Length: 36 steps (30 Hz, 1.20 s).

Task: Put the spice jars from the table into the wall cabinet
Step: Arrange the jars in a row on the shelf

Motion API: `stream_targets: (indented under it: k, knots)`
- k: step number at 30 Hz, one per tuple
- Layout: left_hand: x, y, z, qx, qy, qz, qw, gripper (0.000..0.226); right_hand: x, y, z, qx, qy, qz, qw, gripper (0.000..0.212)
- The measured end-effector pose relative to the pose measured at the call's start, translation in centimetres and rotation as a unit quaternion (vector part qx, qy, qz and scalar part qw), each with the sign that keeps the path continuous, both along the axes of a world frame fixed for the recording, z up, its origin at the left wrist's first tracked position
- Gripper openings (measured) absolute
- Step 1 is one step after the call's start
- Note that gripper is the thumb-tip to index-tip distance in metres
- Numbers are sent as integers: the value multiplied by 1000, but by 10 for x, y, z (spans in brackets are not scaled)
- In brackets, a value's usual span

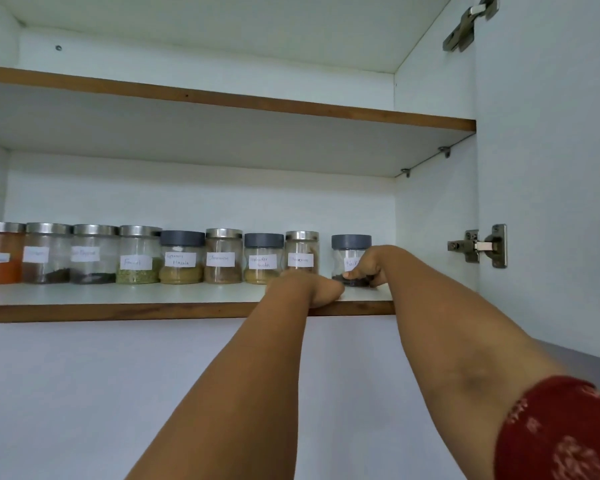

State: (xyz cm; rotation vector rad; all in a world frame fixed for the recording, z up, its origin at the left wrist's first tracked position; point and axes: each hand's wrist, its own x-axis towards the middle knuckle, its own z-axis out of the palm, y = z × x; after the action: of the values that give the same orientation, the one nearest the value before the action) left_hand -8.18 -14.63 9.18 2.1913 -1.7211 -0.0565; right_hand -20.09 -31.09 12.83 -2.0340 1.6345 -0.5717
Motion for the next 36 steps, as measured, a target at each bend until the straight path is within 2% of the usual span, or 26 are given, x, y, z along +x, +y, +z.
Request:
stream_targets:
  k: [2, 4, 9, 11, 13, 16, 21, 24, 27, 30, 33, 34, 36]
  knots:
    - [0, -3, 3, 21, 30, -19, 999, 68, 2, -20, 6, -6, 9, 16, 1000, 68]
    - [-1, -4, 7, 35, 50, -28, 998, 59, 7, -23, 11, -43, -44, 21, 998, 56]
    - [-6, -8, 9, 53, 32, -30, 998, 58, 6, -16, 11, -22, 80, -65, 994, 96]
    - [-6, -10, 10, 48, 29, -31, 998, 59, 6, -13, 12, -40, 136, -61, 988, 95]
    - [-7, -9, 9, 50, 26, -33, 998, 58, 8, -14, 9, -48, 155, -61, 985, 98]
    - [-9, -8, 9, 48, 29, -45, 997, 53, 7, -30, 8, -46, 141, -19, 989, 106]
    - [-10, -2, 9, 39, 28, -48, 998, 55, 8, -13, 7, -42, 160, -9, 986, 80]
    - [-10, 2, 8, 33, 37, -47, 998, 55, 9, -12, 6, -47, 149, -7, 988, 79]
    - [-11, 4, 8, 28, 43, -51, 997, 53, 12, -18, 6, -49, 127, 5, 991, 90]
    - [-10, 3, 8, 30, 44, -48, 997, 54, 15, -18, 7, -51, 139, 12, 989, 82]
    - [-10, 2, 7, 30, 43, -42, 998, 57, 16, -19, 8, -53, 147, 15, 988, 83]
    - [-9, 1, 7, 32, 43, -42, 998, 57, 15, -19, 7, -56, 156, 16, 986, 80]
    - [-8, 0, 7, 30, 42, -41, 998, 56, 14, -14, 8, -57, 165, 18, 984, 62]
